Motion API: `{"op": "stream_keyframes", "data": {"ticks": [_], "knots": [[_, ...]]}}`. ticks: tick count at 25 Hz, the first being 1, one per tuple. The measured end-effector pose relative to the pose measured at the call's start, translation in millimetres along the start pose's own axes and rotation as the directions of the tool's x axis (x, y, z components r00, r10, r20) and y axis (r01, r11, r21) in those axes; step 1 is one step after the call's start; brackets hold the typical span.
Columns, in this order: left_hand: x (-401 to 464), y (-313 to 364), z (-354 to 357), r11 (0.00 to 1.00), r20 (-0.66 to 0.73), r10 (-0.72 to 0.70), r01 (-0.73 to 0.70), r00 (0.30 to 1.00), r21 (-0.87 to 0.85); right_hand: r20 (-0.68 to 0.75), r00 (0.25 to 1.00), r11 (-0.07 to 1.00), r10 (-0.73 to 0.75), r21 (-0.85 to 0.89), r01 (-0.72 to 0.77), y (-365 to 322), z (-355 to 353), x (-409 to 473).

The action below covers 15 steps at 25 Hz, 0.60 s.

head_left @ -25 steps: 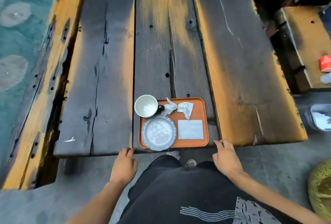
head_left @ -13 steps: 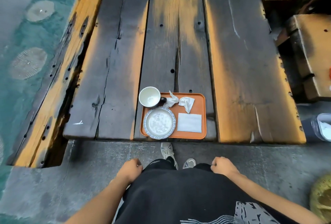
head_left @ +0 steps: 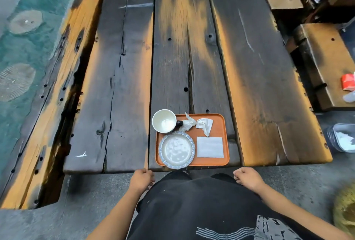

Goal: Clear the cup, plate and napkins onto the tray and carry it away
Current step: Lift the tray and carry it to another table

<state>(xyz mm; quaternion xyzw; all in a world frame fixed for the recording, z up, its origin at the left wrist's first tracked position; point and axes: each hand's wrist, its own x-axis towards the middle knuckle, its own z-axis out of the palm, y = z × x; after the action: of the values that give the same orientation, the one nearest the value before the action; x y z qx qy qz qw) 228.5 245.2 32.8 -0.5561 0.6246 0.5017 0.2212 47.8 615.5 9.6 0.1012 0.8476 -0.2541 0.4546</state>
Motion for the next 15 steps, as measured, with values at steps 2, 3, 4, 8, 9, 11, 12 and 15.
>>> {"op": "stream_keyframes", "data": {"ticks": [2,3,4,8,9,11,12,15], "knots": [[4.0,15.5,-10.4,0.997,0.001,0.001,-0.001,1.000,-0.078,-0.041,0.999,0.994,0.023,0.109,-0.018,-12.4,-5.1,-0.9],[7.3,23.3,-15.3,0.995,-0.007,0.011,-0.012,1.000,-0.102,-0.073,0.997,0.990,0.029,0.140,-0.019,-22.7,-8.3,-4.1],[10.4,31.0,-18.8,0.993,-0.015,0.023,-0.024,1.000,-0.120,-0.115,0.993,0.988,0.034,0.156,-0.016,-32.9,-11.5,-6.2],[20.0,60.8,-29.7,0.980,0.002,0.041,-0.040,0.999,-0.197,-0.182,0.983,0.987,0.031,0.164,-0.001,-63.7,-23.4,3.3],[22.2,68.0,-30.6,0.977,0.007,0.045,-0.042,0.999,-0.207,-0.185,0.982,0.983,0.037,0.181,-0.003,-69.4,-26.5,8.1],[25.9,81.7,-32.2,0.973,0.005,0.070,-0.067,0.998,-0.222,-0.199,0.979,0.979,0.045,0.202,-0.004,-77.6,-30.3,21.5],[29.1,88.3,-31.8,0.970,0.000,0.082,-0.080,0.997,-0.229,-0.203,0.978,0.980,0.038,0.199,0.003,-81.4,-33.0,29.2],[36.1,103.6,-27.5,0.970,0.001,0.088,-0.085,0.996,-0.226,-0.221,0.975,0.979,0.032,0.204,0.014,-94.6,-38.3,46.9]]}}
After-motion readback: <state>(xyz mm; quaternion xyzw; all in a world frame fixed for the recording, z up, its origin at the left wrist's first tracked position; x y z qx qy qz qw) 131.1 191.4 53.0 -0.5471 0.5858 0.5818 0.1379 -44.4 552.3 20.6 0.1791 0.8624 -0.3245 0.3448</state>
